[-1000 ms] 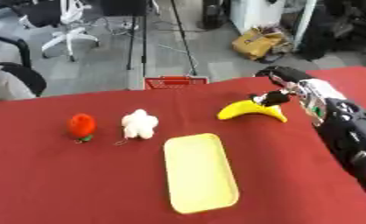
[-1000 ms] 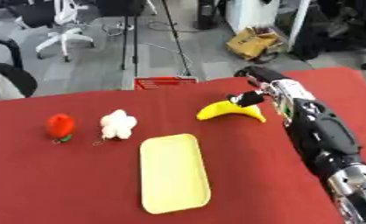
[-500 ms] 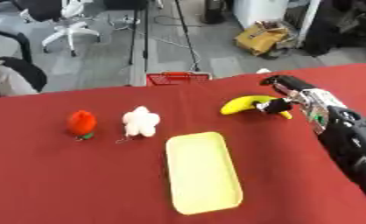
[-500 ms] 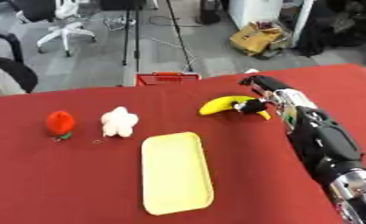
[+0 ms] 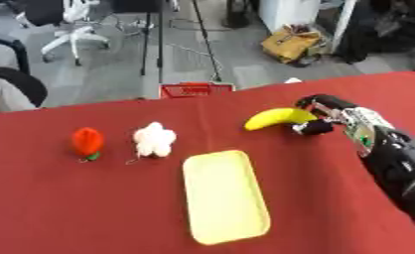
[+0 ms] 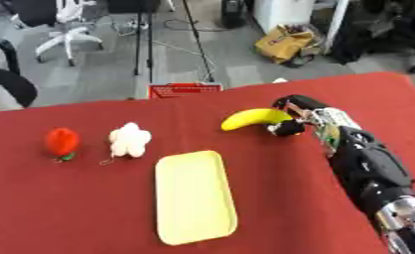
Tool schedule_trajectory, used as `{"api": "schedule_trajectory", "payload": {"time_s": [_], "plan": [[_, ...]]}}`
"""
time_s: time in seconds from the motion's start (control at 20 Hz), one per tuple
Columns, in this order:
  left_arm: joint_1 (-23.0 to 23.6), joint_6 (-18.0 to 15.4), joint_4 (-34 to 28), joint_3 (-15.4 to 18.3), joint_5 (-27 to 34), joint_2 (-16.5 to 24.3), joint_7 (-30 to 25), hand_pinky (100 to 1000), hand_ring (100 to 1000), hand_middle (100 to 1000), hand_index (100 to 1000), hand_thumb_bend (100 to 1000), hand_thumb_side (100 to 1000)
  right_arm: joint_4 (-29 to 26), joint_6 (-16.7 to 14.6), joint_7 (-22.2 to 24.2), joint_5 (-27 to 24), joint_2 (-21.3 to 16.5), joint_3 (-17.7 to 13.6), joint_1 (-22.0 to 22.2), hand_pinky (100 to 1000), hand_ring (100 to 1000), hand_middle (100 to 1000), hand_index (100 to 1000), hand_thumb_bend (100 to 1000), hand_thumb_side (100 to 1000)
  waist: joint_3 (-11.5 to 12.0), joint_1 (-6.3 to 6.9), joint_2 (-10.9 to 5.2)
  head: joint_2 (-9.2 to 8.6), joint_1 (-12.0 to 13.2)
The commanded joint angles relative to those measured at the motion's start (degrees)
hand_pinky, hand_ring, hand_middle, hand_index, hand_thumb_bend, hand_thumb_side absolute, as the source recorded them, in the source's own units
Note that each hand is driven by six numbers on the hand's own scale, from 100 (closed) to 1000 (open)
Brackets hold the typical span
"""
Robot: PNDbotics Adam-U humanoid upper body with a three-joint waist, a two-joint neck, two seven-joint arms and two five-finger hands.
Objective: Pick up objects on the table and place them in the box.
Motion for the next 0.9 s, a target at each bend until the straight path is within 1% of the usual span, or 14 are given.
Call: {"api": "schedule_trajectory", "payload": {"time_s": [0.05,0.15,0.2,0.25,0.35,0.4,0.45,0.5,0.6,0.65,0.8,0.9], "plan": [[-0.75,-0.18,-1.2,0.29,0.05,0.63,-0.05,689,660,732,825,513,930,0.14,-0.23,3.37,-1.05,-0.53,0.43,-0.22,697,699,794,896,372,491,-0.03,0.54,-0.53,-0.92,-0.12],[-0.74,-0.15,-1.19,0.29,0.06,0.63,-0.05,688,659,729,825,512,930,0.02,-0.11,4.37,-0.92,-0.37,0.49,-0.11,657,657,775,876,359,477,-0.01,0.55,-0.52,-1.09,-0.16],[-0.74,-0.14,-1.19,0.3,0.07,0.62,-0.04,689,659,729,825,512,930,-0.08,-0.02,4.53,-0.8,-0.33,0.49,-0.06,597,597,739,842,387,425,-0.01,0.55,-0.52,-1.12,-0.17],[-0.72,-0.14,-1.19,0.3,0.1,0.6,-0.02,688,659,729,825,511,930,-0.39,0.09,4.1,-0.62,-0.26,0.46,0.0,510,520,664,793,334,442,-0.03,0.57,-0.48,-1.12,-0.14],[-0.7,-0.13,-1.18,0.29,0.15,0.57,0.01,688,659,728,825,511,930,-0.83,0.23,2.71,0.06,-0.11,0.54,0.22,499,510,653,785,334,442,-0.05,0.59,-0.44,-1.13,-0.11],[-0.7,-0.13,-1.18,0.28,0.16,0.56,0.02,688,659,728,825,511,930,-0.95,0.21,2.09,0.33,-0.07,0.54,0.24,410,437,579,728,340,432,-0.07,0.6,-0.44,-1.13,-0.11],[-0.73,-0.13,-1.19,0.27,0.17,0.57,0.02,688,659,728,825,510,930,-2.05,0.07,-0.1,0.78,-0.17,0.43,0.12,361,394,544,693,347,425,-0.17,0.61,-0.44,-1.14,-0.12],[-0.75,-0.13,-1.2,0.27,0.17,0.57,0.03,688,659,728,825,510,930,-3.35,0.05,-3.37,1.53,-0.25,0.37,0.2,344,379,530,674,354,420,-0.27,0.61,-0.44,-1.16,-0.12],[-0.77,-0.12,-1.21,0.26,0.18,0.56,0.04,688,659,728,825,510,930,-4.52,0.3,-9.18,3.37,-0.18,0.57,0.58,342,377,528,671,355,420,-0.36,0.59,-0.44,-1.21,-0.14],[-0.75,-0.11,-1.21,0.25,0.17,0.55,0.03,689,658,728,825,510,930,-5.03,0.45,-11.82,4.17,-0.24,0.54,0.49,329,365,515,654,359,414,-0.42,0.56,-0.48,-1.23,-0.13],[-0.72,-0.12,-1.2,0.27,0.11,0.55,0.03,689,658,728,825,510,930,-7.71,2.65,-22.16,6.78,-0.38,0.43,0.56,322,360,509,646,357,410,-0.61,0.41,-0.63,-1.28,-0.12],[-0.72,-0.13,-1.21,0.27,0.08,0.54,0.04,689,658,728,825,510,930,-8.19,3.64,-26.15,7.72,-0.28,0.69,0.72,320,358,507,644,356,408,-0.65,0.36,-0.69,-1.25,-0.1]]}}
